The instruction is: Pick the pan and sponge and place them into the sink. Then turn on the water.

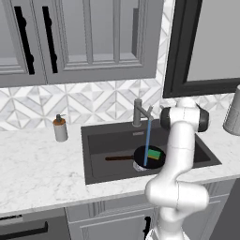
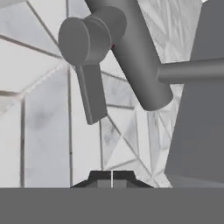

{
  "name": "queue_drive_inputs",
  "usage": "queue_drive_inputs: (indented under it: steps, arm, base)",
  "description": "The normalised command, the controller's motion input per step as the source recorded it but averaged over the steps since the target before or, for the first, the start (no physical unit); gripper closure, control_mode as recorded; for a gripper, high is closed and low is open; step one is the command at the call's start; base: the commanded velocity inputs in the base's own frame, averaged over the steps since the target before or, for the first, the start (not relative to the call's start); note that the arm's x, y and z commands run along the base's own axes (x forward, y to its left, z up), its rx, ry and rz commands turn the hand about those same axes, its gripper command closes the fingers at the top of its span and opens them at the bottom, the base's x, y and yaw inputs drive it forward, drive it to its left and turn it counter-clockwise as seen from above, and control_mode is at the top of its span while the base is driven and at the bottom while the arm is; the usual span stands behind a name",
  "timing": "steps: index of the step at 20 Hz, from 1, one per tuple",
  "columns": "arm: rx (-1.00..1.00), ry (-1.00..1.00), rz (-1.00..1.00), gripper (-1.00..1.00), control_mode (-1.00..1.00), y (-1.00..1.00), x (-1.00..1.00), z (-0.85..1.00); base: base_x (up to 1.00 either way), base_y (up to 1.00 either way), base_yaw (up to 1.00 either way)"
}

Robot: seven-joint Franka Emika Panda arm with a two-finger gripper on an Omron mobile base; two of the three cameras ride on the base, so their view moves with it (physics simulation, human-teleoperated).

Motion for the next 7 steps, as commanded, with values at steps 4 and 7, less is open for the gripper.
queue_drive_inputs:
  steps: [4,7]
  arm:
    - [0.03,-0.45,0.00,1.00,-1.00,-0.35,-1.00,0.08]
    - [-0.06,-0.52,0.00,1.00,-1.00,0.00,-1.00,0.25]
  base:
    - [0.00,0.00,0.00]
    - [0.00,0.00,0.00]
